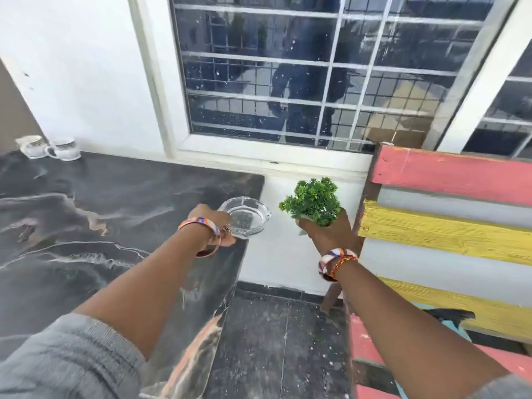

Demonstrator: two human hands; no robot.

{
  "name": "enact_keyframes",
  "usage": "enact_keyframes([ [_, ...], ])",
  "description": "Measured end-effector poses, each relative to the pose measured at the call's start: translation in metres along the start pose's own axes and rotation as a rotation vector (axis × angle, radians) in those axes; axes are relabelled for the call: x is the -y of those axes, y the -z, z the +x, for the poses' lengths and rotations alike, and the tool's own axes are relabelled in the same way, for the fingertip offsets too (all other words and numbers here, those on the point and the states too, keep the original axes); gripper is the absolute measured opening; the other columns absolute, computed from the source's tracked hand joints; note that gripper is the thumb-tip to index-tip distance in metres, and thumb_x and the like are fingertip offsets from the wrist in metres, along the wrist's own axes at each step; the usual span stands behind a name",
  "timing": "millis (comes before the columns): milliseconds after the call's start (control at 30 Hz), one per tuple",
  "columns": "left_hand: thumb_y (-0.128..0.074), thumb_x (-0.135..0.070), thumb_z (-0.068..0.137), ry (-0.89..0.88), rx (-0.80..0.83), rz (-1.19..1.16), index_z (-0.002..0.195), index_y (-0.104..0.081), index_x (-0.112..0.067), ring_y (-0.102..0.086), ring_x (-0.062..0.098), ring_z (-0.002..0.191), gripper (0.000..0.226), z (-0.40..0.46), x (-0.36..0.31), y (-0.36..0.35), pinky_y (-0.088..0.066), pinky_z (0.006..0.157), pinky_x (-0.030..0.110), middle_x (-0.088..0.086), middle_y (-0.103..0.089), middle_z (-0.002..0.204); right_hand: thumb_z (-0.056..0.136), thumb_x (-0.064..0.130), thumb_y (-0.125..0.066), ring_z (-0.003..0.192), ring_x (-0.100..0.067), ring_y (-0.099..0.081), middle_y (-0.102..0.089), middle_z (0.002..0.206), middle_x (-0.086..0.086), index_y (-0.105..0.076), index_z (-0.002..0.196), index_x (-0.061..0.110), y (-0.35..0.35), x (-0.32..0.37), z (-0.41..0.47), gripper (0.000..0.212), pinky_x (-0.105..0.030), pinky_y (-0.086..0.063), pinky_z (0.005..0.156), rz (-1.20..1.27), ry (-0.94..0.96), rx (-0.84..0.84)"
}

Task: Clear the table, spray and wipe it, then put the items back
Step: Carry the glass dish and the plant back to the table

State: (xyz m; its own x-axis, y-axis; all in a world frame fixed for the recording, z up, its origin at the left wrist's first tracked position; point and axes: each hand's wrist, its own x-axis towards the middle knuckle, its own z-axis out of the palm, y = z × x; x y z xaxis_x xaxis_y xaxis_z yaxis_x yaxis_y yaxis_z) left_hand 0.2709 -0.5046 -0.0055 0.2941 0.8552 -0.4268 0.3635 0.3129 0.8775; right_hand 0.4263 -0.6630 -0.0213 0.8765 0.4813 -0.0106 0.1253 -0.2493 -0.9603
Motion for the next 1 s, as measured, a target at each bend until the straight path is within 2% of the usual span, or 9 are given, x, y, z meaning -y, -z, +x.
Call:
enact_keyframes([
  [100,-0.064,-0.001,0.061,0.026,-0.029,-0.024,0.066,-0.05,0.004,-0.057,0.032,0.074,0.016,0.017,-0.011,0.024,-0.056,0.081,0.047,0.018,-0.054,0.07,0.068,0.023,-0.081,0.112,-0.026,-0.053,-0.055,0.119,-0.007,-0.041,0.13,0.011,-0.04,0.009,0.014,0.075,-0.027,-0.038,0.083,0.025,0.003,0.056],
  [200,-0.053,0.007,0.081,0.032,-0.07,-0.044,0.072,-0.046,0.002,-0.05,0.029,0.064,0.012,0.038,-0.023,0.048,-0.048,0.06,0.036,0.015,-0.045,0.066,0.063,0.025,-0.083,0.109,-0.029,-0.057,-0.059,0.119,-0.008,-0.042,0.128,0.012,-0.08,0.02,0.027,0.078,-0.032,-0.044,0.085,0.035,-0.025,0.085],
  [267,-0.049,0.012,0.08,0.056,-0.103,-0.069,0.072,-0.047,0.005,-0.045,0.031,0.064,0.011,0.055,-0.029,0.063,-0.043,0.063,0.04,0.015,-0.042,0.066,0.062,0.022,-0.083,0.105,-0.027,-0.058,-0.06,0.116,-0.007,-0.044,0.125,0.013,-0.103,0.029,0.034,0.075,-0.032,-0.046,0.086,0.032,-0.024,0.092],
  [367,-0.056,0.008,0.07,0.055,-0.136,-0.05,0.068,-0.05,0.005,-0.056,0.037,0.072,0.007,0.082,-0.034,0.085,-0.052,0.076,0.044,0.018,-0.053,0.072,0.064,0.014,-0.081,0.091,-0.023,-0.057,-0.057,0.1,-0.001,-0.046,0.119,0.014,-0.131,0.039,0.043,0.066,-0.027,-0.042,0.08,0.043,-0.028,0.111],
  [500,-0.058,-0.001,0.055,0.068,-0.105,-0.049,0.082,-0.054,0.007,-0.052,0.031,0.075,0.029,0.132,-0.036,0.109,-0.051,0.084,0.062,0.017,-0.053,0.074,0.065,0.01,-0.078,0.089,-0.022,-0.056,-0.057,0.101,-0.003,-0.04,0.123,0.014,-0.165,0.049,0.052,0.069,-0.026,-0.042,0.08,0.046,-0.05,0.083],
  [633,-0.059,0.001,0.068,0.063,-0.064,0.023,0.087,-0.054,0.007,-0.054,0.033,0.071,0.02,0.147,-0.047,0.123,-0.055,0.077,0.046,0.019,-0.054,0.081,0.068,0.008,-0.075,0.088,-0.023,-0.055,-0.055,0.099,-0.004,-0.036,0.126,0.01,-0.191,0.057,0.058,0.07,-0.024,-0.04,0.078,0.035,-0.104,-0.01],
  [767,-0.057,0.003,0.072,0.069,0.037,0.017,0.095,-0.055,0.009,-0.055,0.034,0.07,0.024,0.189,-0.053,0.144,-0.054,0.079,0.056,0.019,-0.054,0.084,0.068,0.007,-0.076,0.088,-0.022,-0.052,-0.056,0.101,-0.006,-0.036,0.127,0.009,-0.227,0.066,0.055,0.071,-0.023,-0.038,0.078,0.041,-0.164,-0.127],
  [933,-0.059,0.0,0.053,0.079,0.13,-0.01,0.096,-0.054,0.01,-0.052,0.036,0.07,0.045,0.233,-0.047,0.167,-0.049,0.074,0.039,0.019,-0.051,0.077,0.072,0.008,-0.074,0.091,-0.024,-0.05,-0.051,0.103,-0.008,-0.032,0.133,0.007,-0.269,0.071,0.046,0.074,-0.025,-0.037,0.079,0.049,-0.217,-0.221],
  [1000,-0.057,0.002,0.054,0.106,0.148,-0.007,0.088,-0.053,0.008,-0.046,0.033,0.07,0.034,0.257,-0.039,0.176,-0.045,0.07,0.038,0.018,-0.048,0.077,0.073,0.008,-0.074,0.096,-0.028,-0.053,-0.052,0.106,-0.009,-0.032,0.133,0.007,-0.287,0.073,0.039,0.074,-0.026,-0.037,0.08,0.047,-0.234,-0.249],
])
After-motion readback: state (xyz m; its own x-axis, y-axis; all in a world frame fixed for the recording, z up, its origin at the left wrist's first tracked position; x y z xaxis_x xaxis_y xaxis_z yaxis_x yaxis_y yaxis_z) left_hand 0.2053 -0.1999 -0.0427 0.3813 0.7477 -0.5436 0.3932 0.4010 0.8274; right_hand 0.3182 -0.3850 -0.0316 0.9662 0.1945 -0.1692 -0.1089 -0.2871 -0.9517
